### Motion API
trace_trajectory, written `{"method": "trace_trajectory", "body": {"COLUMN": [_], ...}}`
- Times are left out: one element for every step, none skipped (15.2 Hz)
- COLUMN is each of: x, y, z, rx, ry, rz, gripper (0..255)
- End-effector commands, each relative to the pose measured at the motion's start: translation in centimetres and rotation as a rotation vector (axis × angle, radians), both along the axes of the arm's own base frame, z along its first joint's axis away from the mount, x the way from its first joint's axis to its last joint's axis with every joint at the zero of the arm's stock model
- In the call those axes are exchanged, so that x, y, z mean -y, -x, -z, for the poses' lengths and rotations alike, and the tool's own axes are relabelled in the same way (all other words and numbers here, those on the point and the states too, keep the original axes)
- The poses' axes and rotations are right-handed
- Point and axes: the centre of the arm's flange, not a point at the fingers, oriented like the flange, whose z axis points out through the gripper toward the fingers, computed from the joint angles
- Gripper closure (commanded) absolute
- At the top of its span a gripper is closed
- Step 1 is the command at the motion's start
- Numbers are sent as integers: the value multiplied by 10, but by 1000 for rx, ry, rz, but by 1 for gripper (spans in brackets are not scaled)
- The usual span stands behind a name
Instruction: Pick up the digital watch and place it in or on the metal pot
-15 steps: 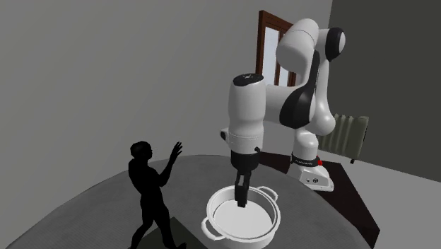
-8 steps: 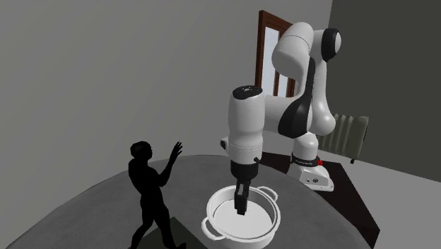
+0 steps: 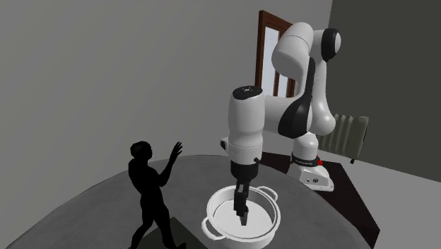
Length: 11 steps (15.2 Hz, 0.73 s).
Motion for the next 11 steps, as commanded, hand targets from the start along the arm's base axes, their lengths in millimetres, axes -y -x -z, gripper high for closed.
{"method": "trace_trajectory", "body": {"x": [0,0,-1,-2,-3,-4,-4,-4,-4,-4,-4], "y": [0,0,0,0,0,0,0,0,0,0,0], "z": [0,0,-13,-26,-39,-50,-50,-50,-50,-50,-50], "rx": [0,0,0,0,0,0,0,0,0,0,0], "ry": [0,0,0,0,0,0,0,0,0,0,0], "rz": [0,0,0,0,0,0,0,0,0,0,0], "gripper": [0,0,0,0,0,0,0,0,0,0,0]}}
